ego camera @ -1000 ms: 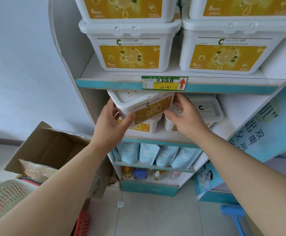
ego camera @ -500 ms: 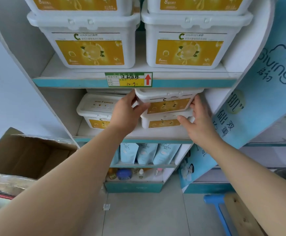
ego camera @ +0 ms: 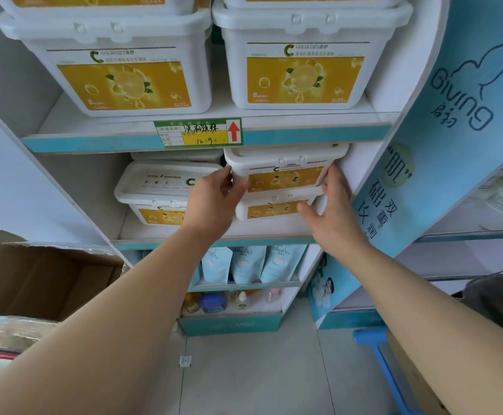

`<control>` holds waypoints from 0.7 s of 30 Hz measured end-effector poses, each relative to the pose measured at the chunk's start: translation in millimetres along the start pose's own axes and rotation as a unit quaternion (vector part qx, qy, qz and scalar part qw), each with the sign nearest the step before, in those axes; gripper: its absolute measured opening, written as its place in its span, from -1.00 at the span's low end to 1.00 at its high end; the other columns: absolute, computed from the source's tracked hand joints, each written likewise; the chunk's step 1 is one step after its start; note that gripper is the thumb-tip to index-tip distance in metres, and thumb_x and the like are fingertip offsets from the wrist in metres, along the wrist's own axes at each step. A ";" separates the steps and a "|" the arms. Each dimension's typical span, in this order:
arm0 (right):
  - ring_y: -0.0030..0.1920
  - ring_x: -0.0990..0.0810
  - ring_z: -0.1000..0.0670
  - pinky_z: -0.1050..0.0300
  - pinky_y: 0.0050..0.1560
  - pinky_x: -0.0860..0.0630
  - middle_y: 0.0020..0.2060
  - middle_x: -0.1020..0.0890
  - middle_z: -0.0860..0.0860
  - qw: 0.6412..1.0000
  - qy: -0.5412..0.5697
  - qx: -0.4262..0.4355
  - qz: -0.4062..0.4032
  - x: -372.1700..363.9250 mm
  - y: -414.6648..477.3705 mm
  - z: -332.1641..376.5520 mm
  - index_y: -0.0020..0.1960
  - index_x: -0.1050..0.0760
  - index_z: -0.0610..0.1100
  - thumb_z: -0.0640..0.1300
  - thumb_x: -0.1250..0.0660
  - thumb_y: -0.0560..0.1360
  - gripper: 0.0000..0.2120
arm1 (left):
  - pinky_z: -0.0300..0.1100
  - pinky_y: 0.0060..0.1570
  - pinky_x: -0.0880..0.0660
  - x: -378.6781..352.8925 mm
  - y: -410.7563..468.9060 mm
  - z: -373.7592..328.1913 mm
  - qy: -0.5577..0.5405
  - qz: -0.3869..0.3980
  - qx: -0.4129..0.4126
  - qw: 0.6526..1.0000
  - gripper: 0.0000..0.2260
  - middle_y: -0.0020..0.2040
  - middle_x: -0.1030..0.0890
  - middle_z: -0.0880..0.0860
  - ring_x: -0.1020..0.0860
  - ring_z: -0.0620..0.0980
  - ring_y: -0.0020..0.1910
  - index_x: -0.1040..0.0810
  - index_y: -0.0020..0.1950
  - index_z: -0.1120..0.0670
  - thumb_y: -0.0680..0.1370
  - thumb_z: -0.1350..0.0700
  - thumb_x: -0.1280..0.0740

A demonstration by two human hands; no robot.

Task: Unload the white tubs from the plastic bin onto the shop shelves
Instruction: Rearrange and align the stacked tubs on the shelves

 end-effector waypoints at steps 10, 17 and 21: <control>-0.14 -0.58 0.13 0.25 -0.05 -0.56 -0.12 -0.59 -0.01 0.953 0.234 -0.171 -0.087 -19.9 -7.7 -8.2 -0.16 -0.44 -0.08 -0.29 -0.28 0.54 -0.84 | 0.02 -0.06 -0.54 -11.8 -11.8 5.2 0.049 0.015 0.016 0.999 -0.82 -0.03 -0.67 0.10 -0.59 0.08 -0.05 -0.54 0.14 0.05 0.60 0.05 -0.23; -0.16 -0.64 -0.04 0.09 -0.05 -0.63 -0.02 -0.56 -0.25 0.890 0.371 -0.237 -0.121 -31.6 -3.6 -8.4 0.07 -0.40 -0.25 -0.35 -0.29 0.52 -0.85 | -0.04 -0.13 -0.50 -11.9 -6.9 8.4 0.055 0.030 0.009 0.998 -0.80 0.00 -0.65 0.15 -0.57 0.13 -0.03 -0.51 0.13 0.10 0.63 0.06 -0.15; -0.03 -0.63 -0.08 0.10 0.04 -0.61 -0.04 -0.55 -0.19 0.887 0.390 -0.218 -0.114 -33.8 -10.8 -8.6 0.17 -0.40 -0.30 -0.37 -0.30 0.51 -0.76 | -0.19 -0.35 -0.35 -11.3 -12.4 6.0 0.078 0.026 -0.003 0.997 -0.82 -0.14 -0.60 0.12 -0.51 0.07 -0.20 -0.49 0.07 0.12 0.64 0.09 -0.13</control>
Point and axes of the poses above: each hand's wrist, its own y-axis towards the middle knuckle, its own x-axis out of the back of the hand, z = x × y, the point moved 5 cm from there along y, towards the middle knuckle
